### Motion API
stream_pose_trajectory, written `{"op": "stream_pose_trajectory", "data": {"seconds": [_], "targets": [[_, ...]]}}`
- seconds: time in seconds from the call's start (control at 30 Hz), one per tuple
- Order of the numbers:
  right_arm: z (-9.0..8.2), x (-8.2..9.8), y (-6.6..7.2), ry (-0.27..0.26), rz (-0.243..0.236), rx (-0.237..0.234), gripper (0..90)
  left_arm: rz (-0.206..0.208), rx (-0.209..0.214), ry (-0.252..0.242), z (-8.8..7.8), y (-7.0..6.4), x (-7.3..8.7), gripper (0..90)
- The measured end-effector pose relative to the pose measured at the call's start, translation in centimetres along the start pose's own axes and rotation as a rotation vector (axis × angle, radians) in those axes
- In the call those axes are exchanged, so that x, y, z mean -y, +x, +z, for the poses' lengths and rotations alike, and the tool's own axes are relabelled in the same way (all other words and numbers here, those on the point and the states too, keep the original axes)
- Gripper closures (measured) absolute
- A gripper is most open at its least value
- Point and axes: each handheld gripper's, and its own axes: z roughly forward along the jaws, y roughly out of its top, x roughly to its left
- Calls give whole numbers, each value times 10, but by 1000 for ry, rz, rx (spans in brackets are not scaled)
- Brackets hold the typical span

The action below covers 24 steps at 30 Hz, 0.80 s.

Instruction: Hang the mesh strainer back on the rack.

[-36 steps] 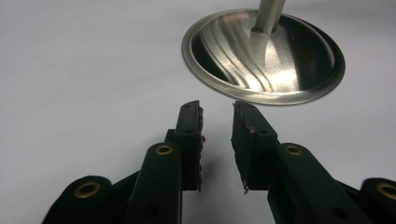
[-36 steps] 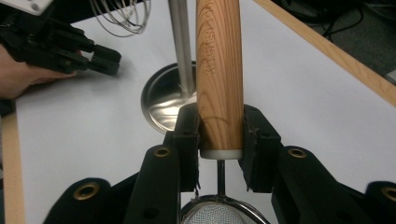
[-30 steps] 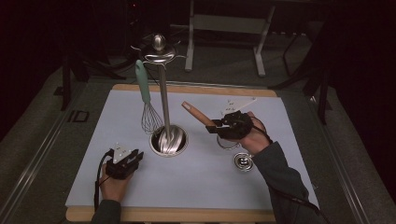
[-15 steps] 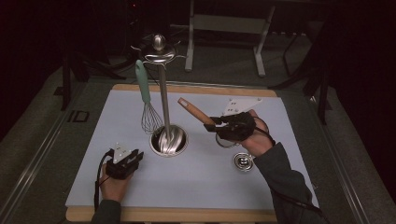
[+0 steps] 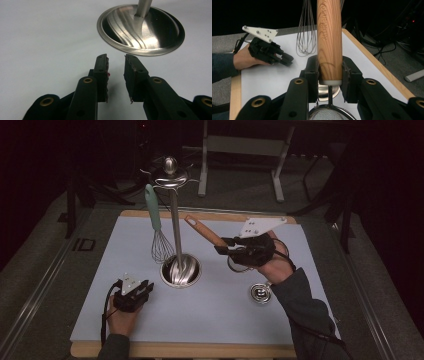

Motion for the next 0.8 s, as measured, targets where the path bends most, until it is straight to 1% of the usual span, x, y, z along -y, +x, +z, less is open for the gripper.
{"op": "stream_pose_trajectory", "data": {"seconds": [0.1, 0.2, 0.33, 0.47, 0.67, 0.8], "targets": [[0, -5, 0, -7, -8, 5, 708, -2, 1, 1, 0, 0, 0, 728], [-3, -10, 1, -29, -6, 5, 708, -1, 1, 0, 0, 0, 0, 728], [-7, -17, 3, -60, -20, 8, 708, -1, 1, 0, 0, 0, 0, 728], [-10, -24, 5, -76, -28, 13, 708, -1, 1, 0, 0, 0, 0, 728], [-17, -30, 3, -113, -22, 24, 708, -3, 1, 1, 0, 0, 0, 728], [-20, -34, 4, -139, -18, 22, 708, -3, 1, 2, 0, 0, 0, 728]]}}
